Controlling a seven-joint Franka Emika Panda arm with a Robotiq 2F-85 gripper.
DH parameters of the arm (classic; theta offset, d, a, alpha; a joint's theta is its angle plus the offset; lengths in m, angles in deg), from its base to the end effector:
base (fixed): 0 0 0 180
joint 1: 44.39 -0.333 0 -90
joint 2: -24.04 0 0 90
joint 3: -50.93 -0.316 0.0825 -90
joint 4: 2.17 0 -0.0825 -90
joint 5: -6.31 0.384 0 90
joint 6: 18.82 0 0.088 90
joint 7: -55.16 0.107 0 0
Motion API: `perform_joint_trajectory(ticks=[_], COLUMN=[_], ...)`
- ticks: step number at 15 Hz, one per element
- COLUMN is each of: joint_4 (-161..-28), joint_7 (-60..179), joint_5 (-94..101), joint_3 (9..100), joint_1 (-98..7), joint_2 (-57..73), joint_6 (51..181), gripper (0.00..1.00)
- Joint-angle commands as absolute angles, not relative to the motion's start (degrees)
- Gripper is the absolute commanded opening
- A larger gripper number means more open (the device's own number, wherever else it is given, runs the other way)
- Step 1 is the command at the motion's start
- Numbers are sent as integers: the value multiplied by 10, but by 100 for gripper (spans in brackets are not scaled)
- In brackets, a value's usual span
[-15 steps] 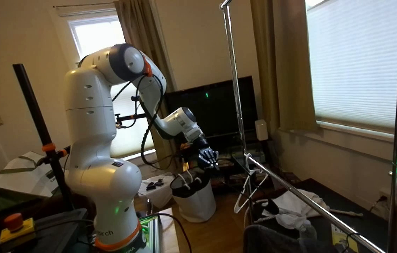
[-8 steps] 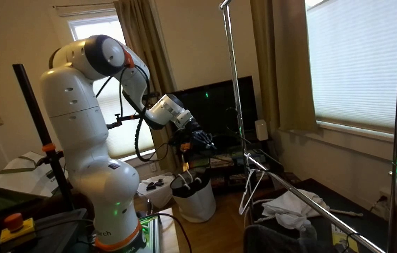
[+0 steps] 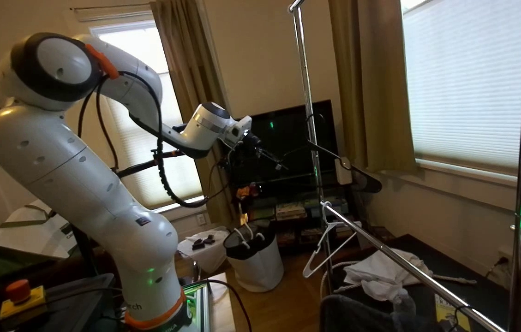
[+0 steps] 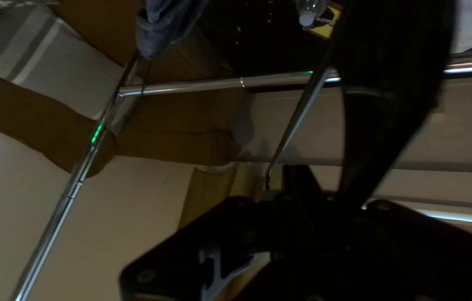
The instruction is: Remove the black hanger from the bottom railing and hang it on the top railing
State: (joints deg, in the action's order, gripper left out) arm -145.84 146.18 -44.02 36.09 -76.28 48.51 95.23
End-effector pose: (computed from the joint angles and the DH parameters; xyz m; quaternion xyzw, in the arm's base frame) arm 0.3133 0.2669 0.4438 0.8873 -0.1664 0.3750 0.2106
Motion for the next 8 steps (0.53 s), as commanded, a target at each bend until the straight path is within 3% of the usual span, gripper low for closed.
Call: perform_joint_trajectory(ticks=[1, 5, 6, 8], joint_4=[-1510, -1549, -1513, -1528], joint_7=[1325, 1187, 1231, 1192], joint_5=[-422, -409, -403, -396], joint_3=[362, 379, 338, 343], joint_1=[-739, -722, -690, -684], joint_2=[573, 629, 590, 610], joint_6=[1041, 1156, 1125, 1155], gripper=[1, 1, 3, 3])
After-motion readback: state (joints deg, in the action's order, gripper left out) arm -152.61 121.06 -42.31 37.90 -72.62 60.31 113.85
